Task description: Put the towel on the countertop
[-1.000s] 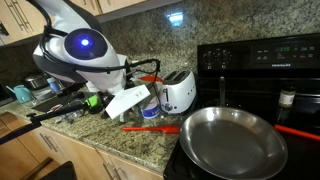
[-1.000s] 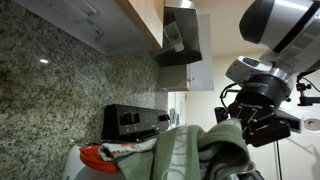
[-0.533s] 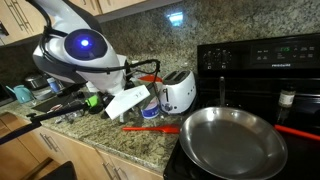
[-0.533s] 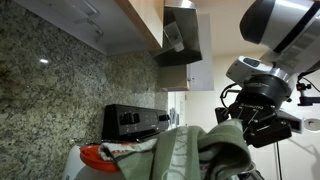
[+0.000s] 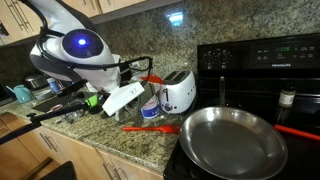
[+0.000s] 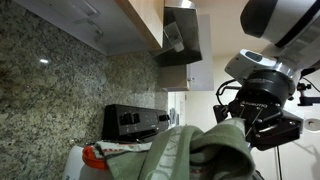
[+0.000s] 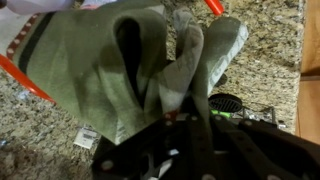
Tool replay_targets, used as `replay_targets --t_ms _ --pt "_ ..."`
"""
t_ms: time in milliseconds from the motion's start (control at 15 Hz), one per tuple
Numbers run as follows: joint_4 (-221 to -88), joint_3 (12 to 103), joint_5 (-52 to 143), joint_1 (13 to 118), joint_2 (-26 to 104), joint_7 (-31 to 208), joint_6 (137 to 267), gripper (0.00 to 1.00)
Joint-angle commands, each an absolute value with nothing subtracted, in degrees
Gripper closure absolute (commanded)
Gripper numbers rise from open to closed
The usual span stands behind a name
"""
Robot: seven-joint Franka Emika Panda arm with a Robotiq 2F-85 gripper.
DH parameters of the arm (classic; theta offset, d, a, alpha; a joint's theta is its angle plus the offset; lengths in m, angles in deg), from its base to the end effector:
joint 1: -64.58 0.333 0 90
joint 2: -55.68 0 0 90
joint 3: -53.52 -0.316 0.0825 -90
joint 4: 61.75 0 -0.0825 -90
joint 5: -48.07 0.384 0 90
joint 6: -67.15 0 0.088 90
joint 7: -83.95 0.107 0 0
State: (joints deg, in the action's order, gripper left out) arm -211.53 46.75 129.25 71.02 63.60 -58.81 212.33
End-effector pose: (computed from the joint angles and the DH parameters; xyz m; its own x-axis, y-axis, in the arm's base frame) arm 0.4183 0.0858 0.2985 -0.0619 0.7550 0.6528 0.9518 -0.1521 0.2662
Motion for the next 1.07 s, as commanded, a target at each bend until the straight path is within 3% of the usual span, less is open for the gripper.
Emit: replay_targets --t_ms 0,1000 --pt "-212.79 45.98 130.59 71.68 65.8 -60.64 213.26 0.99" --pt "-214.37 42.63 127.97 74.7 75.88 -55.59 211.43 0.99"
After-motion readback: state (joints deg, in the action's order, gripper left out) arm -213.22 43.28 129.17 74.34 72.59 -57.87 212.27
